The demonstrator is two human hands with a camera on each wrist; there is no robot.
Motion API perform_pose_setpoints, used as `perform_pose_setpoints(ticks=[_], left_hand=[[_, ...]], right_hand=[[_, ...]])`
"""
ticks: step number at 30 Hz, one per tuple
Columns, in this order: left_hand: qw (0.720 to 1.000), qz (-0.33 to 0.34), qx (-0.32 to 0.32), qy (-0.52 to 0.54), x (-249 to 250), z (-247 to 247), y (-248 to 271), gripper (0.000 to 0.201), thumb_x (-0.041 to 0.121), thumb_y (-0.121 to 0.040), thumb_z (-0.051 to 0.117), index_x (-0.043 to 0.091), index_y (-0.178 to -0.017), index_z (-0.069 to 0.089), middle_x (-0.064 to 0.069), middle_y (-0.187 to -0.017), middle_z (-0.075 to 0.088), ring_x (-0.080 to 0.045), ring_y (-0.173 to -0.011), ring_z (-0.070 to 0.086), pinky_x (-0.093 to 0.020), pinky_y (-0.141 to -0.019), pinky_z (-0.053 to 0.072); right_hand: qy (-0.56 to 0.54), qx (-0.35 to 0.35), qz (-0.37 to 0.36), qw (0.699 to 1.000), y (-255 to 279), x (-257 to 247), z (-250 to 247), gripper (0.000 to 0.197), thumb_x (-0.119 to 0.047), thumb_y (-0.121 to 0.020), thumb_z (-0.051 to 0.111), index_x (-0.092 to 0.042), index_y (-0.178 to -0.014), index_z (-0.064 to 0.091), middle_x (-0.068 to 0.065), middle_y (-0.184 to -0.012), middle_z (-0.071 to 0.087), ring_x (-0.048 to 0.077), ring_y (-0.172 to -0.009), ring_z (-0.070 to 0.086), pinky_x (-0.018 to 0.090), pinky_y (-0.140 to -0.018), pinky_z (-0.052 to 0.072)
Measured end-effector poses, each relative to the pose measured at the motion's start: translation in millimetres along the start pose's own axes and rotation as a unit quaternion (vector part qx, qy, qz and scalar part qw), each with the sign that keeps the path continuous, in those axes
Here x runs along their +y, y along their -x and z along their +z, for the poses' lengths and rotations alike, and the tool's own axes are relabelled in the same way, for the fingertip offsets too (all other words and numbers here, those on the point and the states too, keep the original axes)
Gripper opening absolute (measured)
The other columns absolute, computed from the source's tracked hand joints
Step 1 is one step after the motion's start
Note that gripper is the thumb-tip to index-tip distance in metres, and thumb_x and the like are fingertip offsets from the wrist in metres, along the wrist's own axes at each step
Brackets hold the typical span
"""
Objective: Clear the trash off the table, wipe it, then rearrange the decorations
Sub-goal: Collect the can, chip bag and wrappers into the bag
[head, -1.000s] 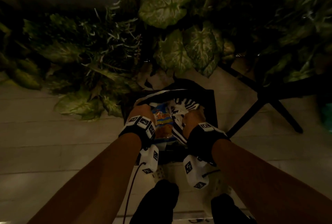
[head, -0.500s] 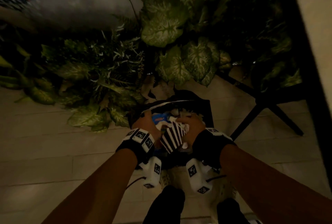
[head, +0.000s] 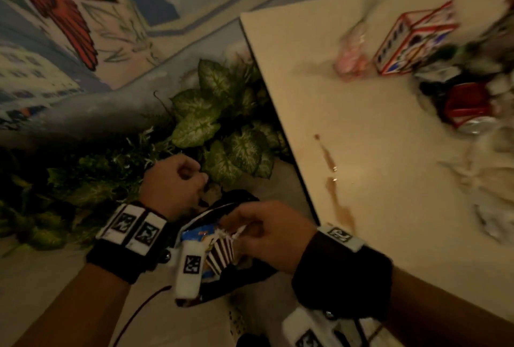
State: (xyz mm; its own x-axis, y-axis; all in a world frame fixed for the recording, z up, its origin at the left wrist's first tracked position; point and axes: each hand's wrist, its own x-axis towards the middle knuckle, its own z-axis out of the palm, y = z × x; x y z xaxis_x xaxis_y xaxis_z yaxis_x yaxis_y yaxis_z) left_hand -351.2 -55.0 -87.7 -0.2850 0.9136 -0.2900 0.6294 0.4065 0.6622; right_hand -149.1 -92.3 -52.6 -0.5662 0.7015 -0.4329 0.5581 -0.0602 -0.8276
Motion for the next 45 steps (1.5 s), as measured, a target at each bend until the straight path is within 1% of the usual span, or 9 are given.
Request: perform_pose_setpoints(ticks=[9,13,20,26,29,32,36,40,45], left_hand=[[0.987,0.151,-0.052,0.006,169,46,27,0.011,0.024,-0.080,0.073,0.017,-0.086,0.068,-0.003,-0.078,0.068,-0.024,-0.068,0.067,-0.041,-0.066,0.058],[0.984,0.160,-0.076,-0.009,217,83,44,0.013,0.024,-0.081,0.072,0.015,-0.087,0.065,0.003,-0.079,0.066,-0.017,-0.060,0.068,-0.035,-0.060,0.057],[0.988,0.136,-0.076,0.018,267,129,62,0.013,0.020,-0.080,0.073,0.011,-0.087,0.065,-0.002,-0.081,0.067,-0.019,-0.058,0.068,-0.035,-0.057,0.057],[0.989,0.112,-0.093,0.019,281,142,55,0.012,0.017,-0.080,0.073,0.011,-0.087,0.064,-0.006,-0.079,0.067,-0.023,-0.061,0.068,-0.038,-0.060,0.059],[0.990,0.108,-0.092,0.021,289,146,39,0.013,0.016,-0.080,0.072,0.010,-0.088,0.064,-0.008,-0.078,0.067,-0.024,-0.063,0.068,-0.038,-0.061,0.058],[0.990,0.103,-0.098,0.016,299,157,24,0.018,0.018,-0.079,0.073,0.012,-0.092,0.063,-0.008,-0.083,0.067,-0.025,-0.066,0.069,-0.038,-0.064,0.059],[0.987,0.126,-0.095,-0.043,320,181,6,0.027,0.026,-0.078,0.073,0.020,-0.100,0.058,-0.001,-0.095,0.064,-0.022,-0.083,0.062,-0.030,-0.075,0.050],[0.977,0.166,-0.089,-0.102,355,216,-2,0.045,0.031,-0.084,0.066,0.020,-0.124,0.049,-0.001,-0.110,0.058,-0.021,-0.096,0.057,-0.026,-0.077,0.042],[0.969,0.172,-0.091,-0.151,397,264,-18,0.053,0.040,-0.088,0.059,0.020,-0.135,0.043,-0.005,-0.135,0.051,-0.025,-0.116,0.053,-0.027,-0.084,0.041]], right_hand=[[-0.048,0.102,0.012,0.994,139,36,-147,0.017,-0.011,-0.081,0.069,-0.023,-0.094,0.068,-0.006,-0.097,0.071,0.010,-0.079,0.066,0.021,-0.075,0.053],[-0.012,0.102,0.044,0.994,186,75,-193,0.018,-0.009,-0.080,0.069,-0.022,-0.093,0.069,-0.006,-0.094,0.071,0.010,-0.079,0.067,0.015,-0.072,0.052],[0.006,0.179,0.109,0.978,233,128,-283,0.018,-0.001,-0.079,0.068,-0.015,-0.091,0.070,0.000,-0.090,0.074,0.018,-0.077,0.069,0.022,-0.066,0.055],[0.048,0.227,0.133,0.964,225,136,-338,0.012,-0.005,-0.082,0.067,-0.013,-0.091,0.069,0.003,-0.089,0.072,0.018,-0.078,0.067,0.024,-0.066,0.052],[0.108,0.245,0.152,0.951,208,142,-359,0.010,-0.010,-0.081,0.069,-0.015,-0.089,0.068,0.005,-0.091,0.071,0.022,-0.082,0.065,0.033,-0.078,0.051],[0.171,0.235,0.166,0.942,191,148,-377,0.014,-0.013,-0.079,0.071,-0.014,-0.093,0.067,0.006,-0.096,0.068,0.018,-0.087,0.059,0.030,-0.082,0.043],[0.204,0.262,0.179,0.926,168,160,-399,0.031,-0.017,-0.076,0.075,-0.011,-0.104,0.065,0.008,-0.105,0.064,0.019,-0.090,0.056,0.027,-0.082,0.040],[0.234,0.274,0.193,0.913,148,180,-418,0.058,-0.022,-0.067,0.082,-0.014,-0.120,0.058,0.011,-0.127,0.055,0.031,-0.115,0.052,0.037,-0.094,0.042],[0.361,0.185,0.187,0.895,124,202,-437,0.084,-0.040,-0.057,0.084,-0.028,-0.131,0.046,0.012,-0.140,0.041,0.034,-0.128,0.039,0.047,-0.105,0.035]])
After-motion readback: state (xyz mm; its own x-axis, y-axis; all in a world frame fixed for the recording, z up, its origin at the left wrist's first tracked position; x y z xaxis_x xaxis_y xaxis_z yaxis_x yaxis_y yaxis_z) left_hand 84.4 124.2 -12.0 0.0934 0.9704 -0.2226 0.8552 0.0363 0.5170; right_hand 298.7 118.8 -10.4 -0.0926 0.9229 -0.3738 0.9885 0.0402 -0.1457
